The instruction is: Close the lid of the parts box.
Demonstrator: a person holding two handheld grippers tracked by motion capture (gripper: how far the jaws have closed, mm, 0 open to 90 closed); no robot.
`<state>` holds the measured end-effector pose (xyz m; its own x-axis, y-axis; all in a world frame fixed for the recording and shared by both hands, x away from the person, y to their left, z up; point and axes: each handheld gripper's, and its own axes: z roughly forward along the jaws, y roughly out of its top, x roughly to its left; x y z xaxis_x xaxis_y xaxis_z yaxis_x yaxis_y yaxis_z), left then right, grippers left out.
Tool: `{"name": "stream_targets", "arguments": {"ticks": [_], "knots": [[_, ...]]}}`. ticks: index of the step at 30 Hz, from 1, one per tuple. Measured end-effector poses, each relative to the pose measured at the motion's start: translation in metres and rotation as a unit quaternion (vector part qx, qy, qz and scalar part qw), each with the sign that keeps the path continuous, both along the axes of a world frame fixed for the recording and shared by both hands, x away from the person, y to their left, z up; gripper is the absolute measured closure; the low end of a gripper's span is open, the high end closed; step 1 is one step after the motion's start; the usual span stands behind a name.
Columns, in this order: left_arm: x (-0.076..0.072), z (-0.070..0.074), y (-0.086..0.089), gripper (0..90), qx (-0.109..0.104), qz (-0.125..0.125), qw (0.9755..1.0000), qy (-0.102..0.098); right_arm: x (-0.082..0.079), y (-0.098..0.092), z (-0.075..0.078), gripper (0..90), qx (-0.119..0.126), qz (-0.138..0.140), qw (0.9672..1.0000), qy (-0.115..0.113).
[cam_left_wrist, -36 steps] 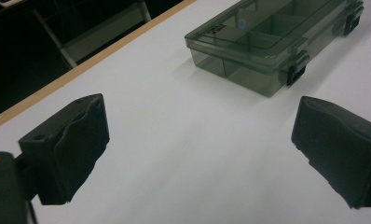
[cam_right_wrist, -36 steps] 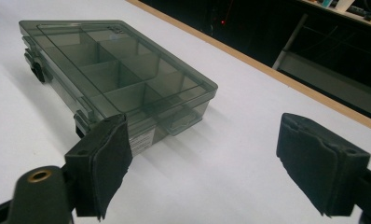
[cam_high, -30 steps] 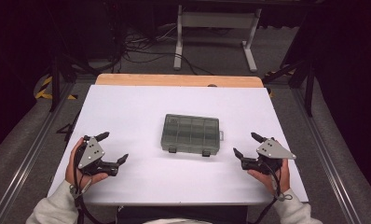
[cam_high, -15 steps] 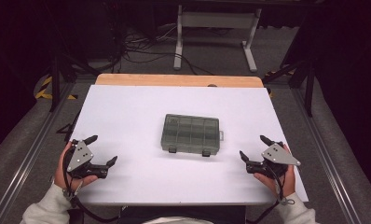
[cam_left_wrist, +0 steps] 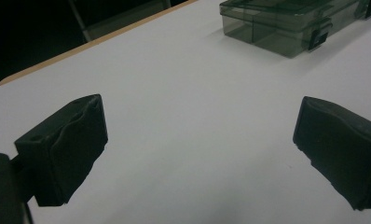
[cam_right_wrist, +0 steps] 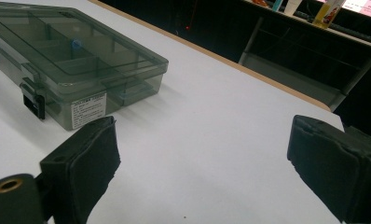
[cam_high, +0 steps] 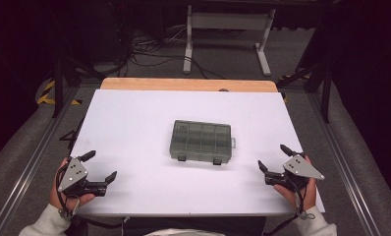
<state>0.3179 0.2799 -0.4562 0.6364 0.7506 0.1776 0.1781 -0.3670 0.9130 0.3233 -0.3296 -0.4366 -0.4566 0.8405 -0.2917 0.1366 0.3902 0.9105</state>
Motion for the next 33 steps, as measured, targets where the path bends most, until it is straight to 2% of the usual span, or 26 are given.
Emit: {"name": "stream_targets", "arguments": {"ticks": [4,7,13,20,33], "knots": [[-0.0011,-0.0006,0.0011,3.8,-0.009,0.007,0.9999,0.001,0.0011,0.0000,-0.0004,9.0,0.004,0.000,1.0000,0.001],[-0.0016,-0.0003,0.0008,3.7,-0.001,0.007,1.0000,0.001,0.0021,0.0011,-0.0005,9.1,0.004,0.002,1.0000,0.001],[-0.0008,-0.0015,0.0024,3.8,-0.008,0.005,0.9999,0.004,0.0015,0.0071,0.0002,9.5,-0.004,0.012,0.9999,0.004],[-0.0014,-0.0002,0.0004,4.0,0.000,0.001,1.0000,-0.004,-0.0024,0.0074,0.0010,9.7,-0.004,0.011,0.9999,0.003],[0.0018,-0.0009,-0.0017,4.0,0.001,-0.001,1.0000,0.002,-0.0021,0.0093,0.0012,9.6,-0.004,0.020,0.9998,0.004]]}}
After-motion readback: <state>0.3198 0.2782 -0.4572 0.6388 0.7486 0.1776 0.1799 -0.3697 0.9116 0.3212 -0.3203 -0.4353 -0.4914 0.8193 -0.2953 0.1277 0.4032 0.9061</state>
